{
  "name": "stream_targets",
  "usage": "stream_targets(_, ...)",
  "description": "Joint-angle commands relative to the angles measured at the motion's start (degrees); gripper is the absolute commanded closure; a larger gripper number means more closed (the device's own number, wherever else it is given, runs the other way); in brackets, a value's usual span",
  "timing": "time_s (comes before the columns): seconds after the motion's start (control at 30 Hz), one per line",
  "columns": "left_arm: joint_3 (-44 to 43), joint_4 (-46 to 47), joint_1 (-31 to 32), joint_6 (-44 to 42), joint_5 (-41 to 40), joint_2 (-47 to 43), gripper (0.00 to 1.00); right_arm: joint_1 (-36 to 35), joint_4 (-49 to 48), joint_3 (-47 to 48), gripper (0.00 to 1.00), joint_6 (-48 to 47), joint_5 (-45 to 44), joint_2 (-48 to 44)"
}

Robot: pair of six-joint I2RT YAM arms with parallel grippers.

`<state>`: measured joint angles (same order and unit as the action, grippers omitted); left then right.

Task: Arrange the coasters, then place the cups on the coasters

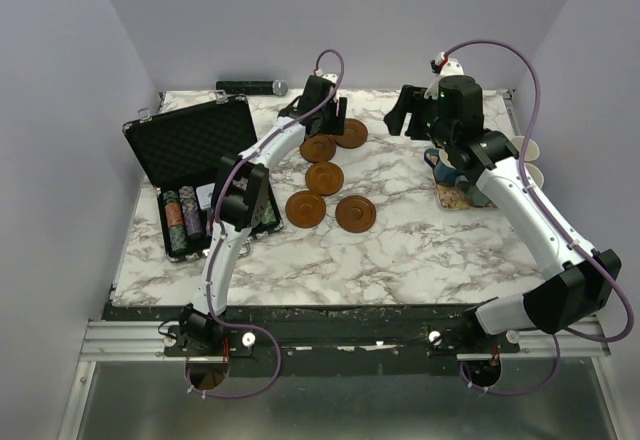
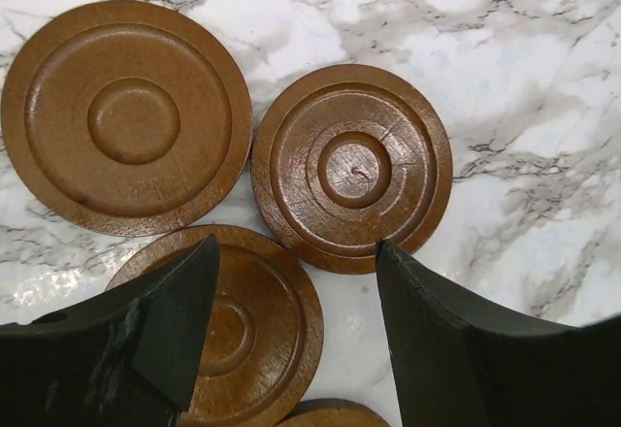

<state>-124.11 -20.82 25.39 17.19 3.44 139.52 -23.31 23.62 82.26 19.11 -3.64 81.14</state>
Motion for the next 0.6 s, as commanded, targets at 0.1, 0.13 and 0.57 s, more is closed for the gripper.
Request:
stream_targets(0.1, -3.85, 3.32, 0.19, 3.37, 1.13, 6.02, 0.28, -0.07, 2.83, -1.05, 0.21, -0.04, -2.69, -0.55)
stream_targets(0.13, -4.38, 3.68, 0.19, 3.64, 1.13, 6.72, 0.30, 0.02, 3.36, -0.96, 0.21, -0.39, -2.78, -0.64)
stream_targets(0.57, -9.38, 3.34, 0.37, 14.79, 2.88, 12.69, 0.35, -0.07, 5.74, -1.75, 0.21, -0.74, -5.15, -1.43)
